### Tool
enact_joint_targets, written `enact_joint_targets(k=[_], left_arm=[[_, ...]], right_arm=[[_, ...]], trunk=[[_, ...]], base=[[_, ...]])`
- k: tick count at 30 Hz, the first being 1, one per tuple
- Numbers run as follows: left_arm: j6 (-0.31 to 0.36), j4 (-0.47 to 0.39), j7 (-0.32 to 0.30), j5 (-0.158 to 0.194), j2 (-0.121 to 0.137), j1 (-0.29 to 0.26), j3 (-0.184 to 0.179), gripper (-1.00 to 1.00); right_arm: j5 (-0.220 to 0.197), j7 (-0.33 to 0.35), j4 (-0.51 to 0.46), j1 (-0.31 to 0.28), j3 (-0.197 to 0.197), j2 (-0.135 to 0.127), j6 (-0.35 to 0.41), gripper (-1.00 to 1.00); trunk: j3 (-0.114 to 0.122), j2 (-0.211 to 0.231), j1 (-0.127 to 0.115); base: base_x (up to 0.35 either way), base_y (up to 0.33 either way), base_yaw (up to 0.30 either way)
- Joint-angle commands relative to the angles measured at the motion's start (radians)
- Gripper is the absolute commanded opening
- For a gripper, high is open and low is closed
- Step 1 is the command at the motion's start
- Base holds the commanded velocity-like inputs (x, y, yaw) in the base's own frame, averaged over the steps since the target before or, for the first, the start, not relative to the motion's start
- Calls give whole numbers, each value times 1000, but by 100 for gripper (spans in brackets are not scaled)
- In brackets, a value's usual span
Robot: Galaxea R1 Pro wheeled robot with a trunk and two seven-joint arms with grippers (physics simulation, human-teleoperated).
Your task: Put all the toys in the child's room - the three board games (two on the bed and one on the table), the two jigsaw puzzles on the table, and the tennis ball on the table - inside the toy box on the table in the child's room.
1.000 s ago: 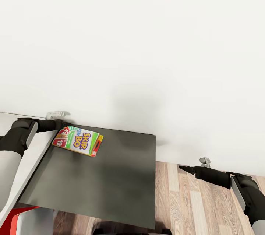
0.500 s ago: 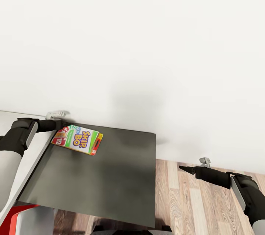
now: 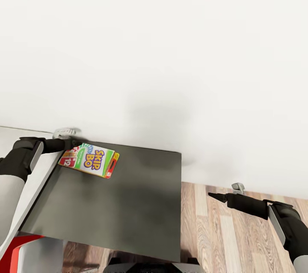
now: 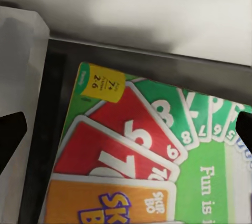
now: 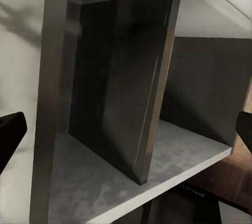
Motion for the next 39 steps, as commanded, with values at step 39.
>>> enact_joint_targets(k=[39], left_arm=[[-4, -1, -27, 10, 10, -1, 15, 100]], right_arm=[[-5, 1, 0, -1, -1, -1, 8, 100]], trunk=[[-17, -2, 0]], base=[[0, 0, 0]])
